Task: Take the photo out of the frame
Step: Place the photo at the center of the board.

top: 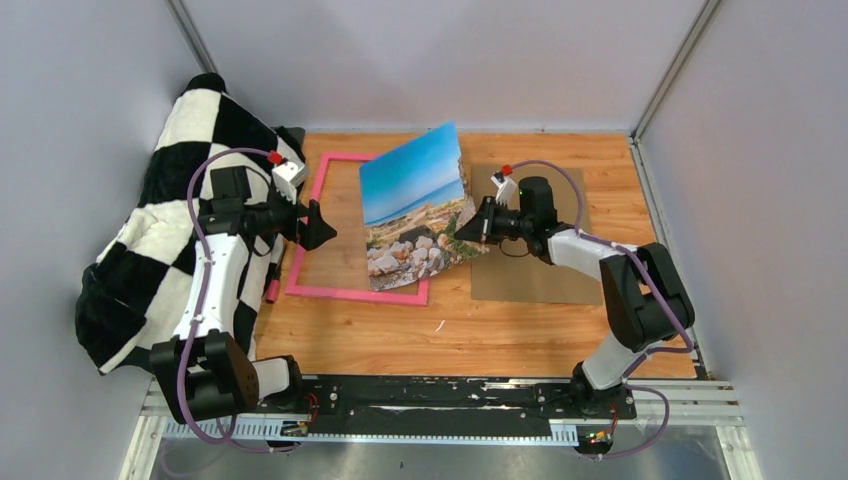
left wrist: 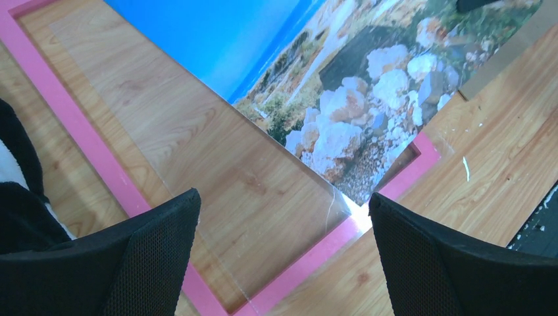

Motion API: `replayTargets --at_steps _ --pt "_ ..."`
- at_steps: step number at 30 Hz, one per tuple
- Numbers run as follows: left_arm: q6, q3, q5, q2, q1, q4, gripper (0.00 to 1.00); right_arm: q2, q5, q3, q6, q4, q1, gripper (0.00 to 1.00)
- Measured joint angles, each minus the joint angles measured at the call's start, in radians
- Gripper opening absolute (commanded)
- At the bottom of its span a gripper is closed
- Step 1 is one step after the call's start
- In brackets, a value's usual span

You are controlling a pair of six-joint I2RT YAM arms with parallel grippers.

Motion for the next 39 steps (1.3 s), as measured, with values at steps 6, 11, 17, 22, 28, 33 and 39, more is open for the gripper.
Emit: replayTargets --at_steps 6,11,17,22,28,33,39 --pt "0.000 -0.010 0.001 -0.002 0.000 0.008 1.00 0.007 0.142 -0.098 0.000 0.011 0.017 0.00" --pt "-0.005 -0.019 0.001 -0.008 0.000 0.020 1.00 -0.014 0.225 -0.124 -0.011 -0.010 0.017 0.00" --pt "-0.007 -0.021 0.002 -0.008 0.000 0.030 1.00 -0.054 0.290 -0.142 -0.010 -0.051 0.012 0.01" --pt "-0.008 -0.021 0.002 -0.008 0.000 0.030 1.00 -0.068 0.303 -0.168 -0.004 -0.075 -0.007 0.08" --pt "-0.008 -0.021 0.002 -0.008 0.000 0.030 1.00 -0.081 0.274 -0.178 -0.006 -0.099 -0.007 0.29" --pt "-0.009 -0.021 0.002 -0.008 0.000 0.030 1.00 -0.119 0.242 -0.184 -0.025 -0.104 -0.007 0.41" --pt "-0.011 -0.021 0.002 -0.008 0.000 0.030 1.00 -0.145 0.226 -0.190 -0.053 -0.114 -0.007 0.45"
